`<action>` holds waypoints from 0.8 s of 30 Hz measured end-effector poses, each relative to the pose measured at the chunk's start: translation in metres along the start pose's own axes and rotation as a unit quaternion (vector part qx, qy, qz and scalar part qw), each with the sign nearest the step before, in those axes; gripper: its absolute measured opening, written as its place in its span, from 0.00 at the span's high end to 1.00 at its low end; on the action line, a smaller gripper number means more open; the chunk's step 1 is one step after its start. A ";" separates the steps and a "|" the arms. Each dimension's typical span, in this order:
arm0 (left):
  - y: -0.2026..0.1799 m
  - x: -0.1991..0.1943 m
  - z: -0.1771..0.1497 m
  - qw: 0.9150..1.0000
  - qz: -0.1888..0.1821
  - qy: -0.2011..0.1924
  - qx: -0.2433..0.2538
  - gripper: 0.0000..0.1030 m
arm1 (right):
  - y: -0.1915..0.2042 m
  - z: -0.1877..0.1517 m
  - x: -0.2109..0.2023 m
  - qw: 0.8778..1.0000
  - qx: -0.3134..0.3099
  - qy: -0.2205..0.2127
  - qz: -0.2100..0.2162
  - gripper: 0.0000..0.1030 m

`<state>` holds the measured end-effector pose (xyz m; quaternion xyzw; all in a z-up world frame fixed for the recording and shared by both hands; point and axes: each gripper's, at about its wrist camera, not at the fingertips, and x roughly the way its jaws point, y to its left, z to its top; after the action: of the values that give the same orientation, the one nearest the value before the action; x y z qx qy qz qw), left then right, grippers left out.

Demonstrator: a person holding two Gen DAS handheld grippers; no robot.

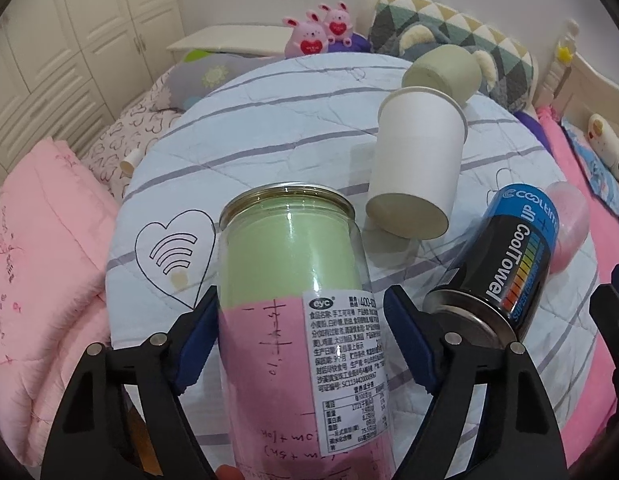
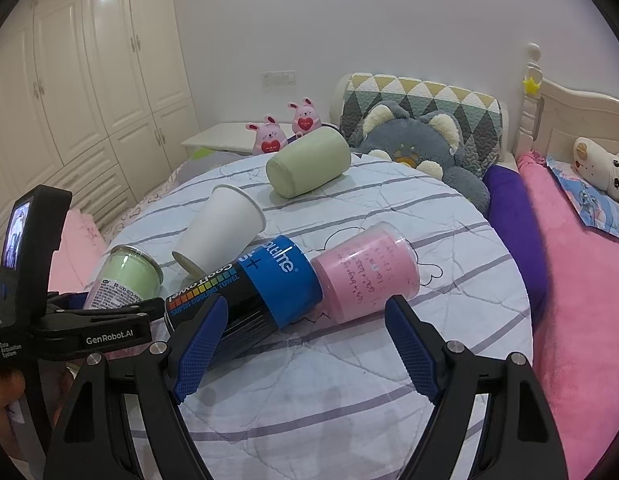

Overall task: Flip cup upright
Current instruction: 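Grasp the canister around its body with the left gripper, then lift the canister and rotate it so its green lid points up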

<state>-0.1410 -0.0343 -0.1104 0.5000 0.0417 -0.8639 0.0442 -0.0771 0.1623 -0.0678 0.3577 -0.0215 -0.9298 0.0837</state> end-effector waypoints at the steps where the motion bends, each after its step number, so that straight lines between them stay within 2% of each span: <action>1: 0.001 -0.002 0.000 1.000 -0.001 -0.005 -0.001 0.29 | 0.000 0.000 0.000 1.000 0.000 0.000 0.000 0.20; 8: 0.002 -0.012 0.002 0.999 -0.021 -0.029 0.006 0.30 | 0.001 0.000 -0.002 1.000 0.001 -0.001 -0.001 0.20; 16: 0.004 -0.034 0.007 0.995 -0.036 -0.093 0.004 0.30 | 0.002 -0.001 -0.002 1.000 0.001 -0.004 0.000 0.20; 24: 0.004 -0.051 0.008 0.988 -0.036 -0.152 0.010 0.30 | 0.002 0.000 -0.005 1.000 0.004 -0.009 -0.003 0.20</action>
<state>-0.1225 -0.0380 -0.0626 0.3618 0.0437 -0.9311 0.0137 -0.0729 0.1613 -0.0641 0.3496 -0.0249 -0.9332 0.0792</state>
